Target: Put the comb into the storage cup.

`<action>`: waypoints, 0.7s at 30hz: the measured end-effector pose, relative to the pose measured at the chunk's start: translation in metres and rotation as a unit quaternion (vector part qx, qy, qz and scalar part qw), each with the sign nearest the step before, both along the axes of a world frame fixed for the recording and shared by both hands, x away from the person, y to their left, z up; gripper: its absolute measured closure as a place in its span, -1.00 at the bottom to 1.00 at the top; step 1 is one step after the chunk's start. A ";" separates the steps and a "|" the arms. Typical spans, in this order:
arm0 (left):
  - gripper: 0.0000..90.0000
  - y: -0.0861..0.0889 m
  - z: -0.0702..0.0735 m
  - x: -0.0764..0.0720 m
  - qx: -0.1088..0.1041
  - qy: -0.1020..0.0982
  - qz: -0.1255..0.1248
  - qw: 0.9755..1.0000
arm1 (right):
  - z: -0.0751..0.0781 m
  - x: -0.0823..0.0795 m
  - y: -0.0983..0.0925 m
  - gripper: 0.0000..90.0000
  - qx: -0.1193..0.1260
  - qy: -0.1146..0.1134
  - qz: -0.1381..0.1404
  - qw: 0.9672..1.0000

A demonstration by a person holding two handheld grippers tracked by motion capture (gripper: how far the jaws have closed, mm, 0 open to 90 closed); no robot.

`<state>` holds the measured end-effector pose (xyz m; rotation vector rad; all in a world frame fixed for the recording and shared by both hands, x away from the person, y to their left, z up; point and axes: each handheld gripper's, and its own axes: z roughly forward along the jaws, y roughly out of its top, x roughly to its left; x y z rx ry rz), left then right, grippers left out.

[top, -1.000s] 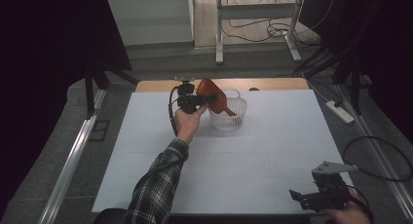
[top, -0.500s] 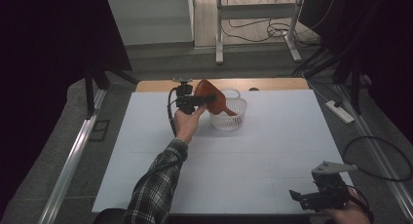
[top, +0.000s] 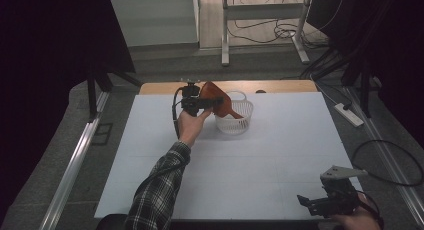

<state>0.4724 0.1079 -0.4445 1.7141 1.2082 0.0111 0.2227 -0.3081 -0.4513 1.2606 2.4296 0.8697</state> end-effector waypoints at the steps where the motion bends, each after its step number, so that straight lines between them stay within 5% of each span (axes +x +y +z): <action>1: -0.42 0.000 0.000 0.000 0.003 -0.002 -0.001 1.000 | 0.000 0.000 0.000 -0.97 0.000 0.000 0.000 1.000; 21: -0.65 0.013 0.011 -0.002 0.065 -0.030 -0.029 0.997 | 0.000 0.000 0.001 -0.98 -0.004 0.000 0.002 1.000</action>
